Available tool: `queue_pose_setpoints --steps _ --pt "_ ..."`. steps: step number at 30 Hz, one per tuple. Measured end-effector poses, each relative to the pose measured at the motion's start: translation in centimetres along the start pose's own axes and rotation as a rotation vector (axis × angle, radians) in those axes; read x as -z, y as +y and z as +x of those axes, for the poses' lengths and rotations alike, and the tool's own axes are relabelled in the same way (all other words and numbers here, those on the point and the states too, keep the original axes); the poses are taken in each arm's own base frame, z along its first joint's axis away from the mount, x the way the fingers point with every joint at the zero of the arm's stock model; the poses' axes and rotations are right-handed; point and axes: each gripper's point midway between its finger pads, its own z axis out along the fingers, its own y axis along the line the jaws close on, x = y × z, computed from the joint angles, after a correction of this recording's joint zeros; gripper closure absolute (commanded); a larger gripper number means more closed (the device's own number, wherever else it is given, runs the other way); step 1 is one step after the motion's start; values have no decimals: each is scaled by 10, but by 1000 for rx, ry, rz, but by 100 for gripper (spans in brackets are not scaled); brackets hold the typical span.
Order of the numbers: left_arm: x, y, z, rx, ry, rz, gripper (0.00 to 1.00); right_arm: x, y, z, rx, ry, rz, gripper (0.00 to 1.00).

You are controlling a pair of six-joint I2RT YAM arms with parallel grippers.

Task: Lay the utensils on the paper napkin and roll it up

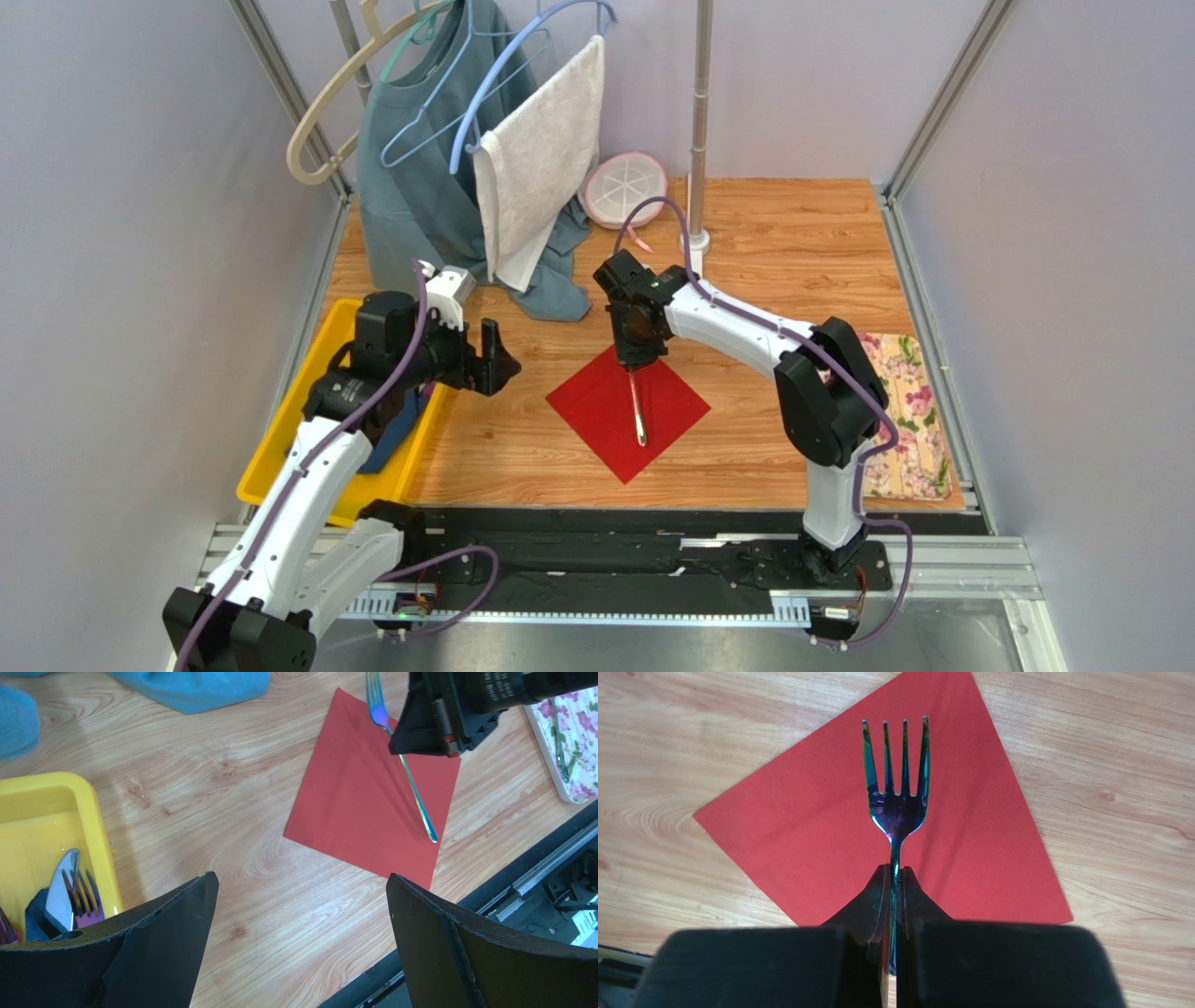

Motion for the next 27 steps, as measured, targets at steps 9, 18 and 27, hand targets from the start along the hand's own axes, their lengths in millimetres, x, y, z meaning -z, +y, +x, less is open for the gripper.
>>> queue_pose_setpoints --steps 9,18,27 --pt "-1 -3 2 19 -7 21 1 -14 4 -5 -80 51 -6 100" --pt "1 -7 1 22 -21 31 1 -24 -2 -9 -165 106 -23 100" --pt "-3 -5 2 24 -17 31 1 -39 -10 -14 -214 142 -19 100"
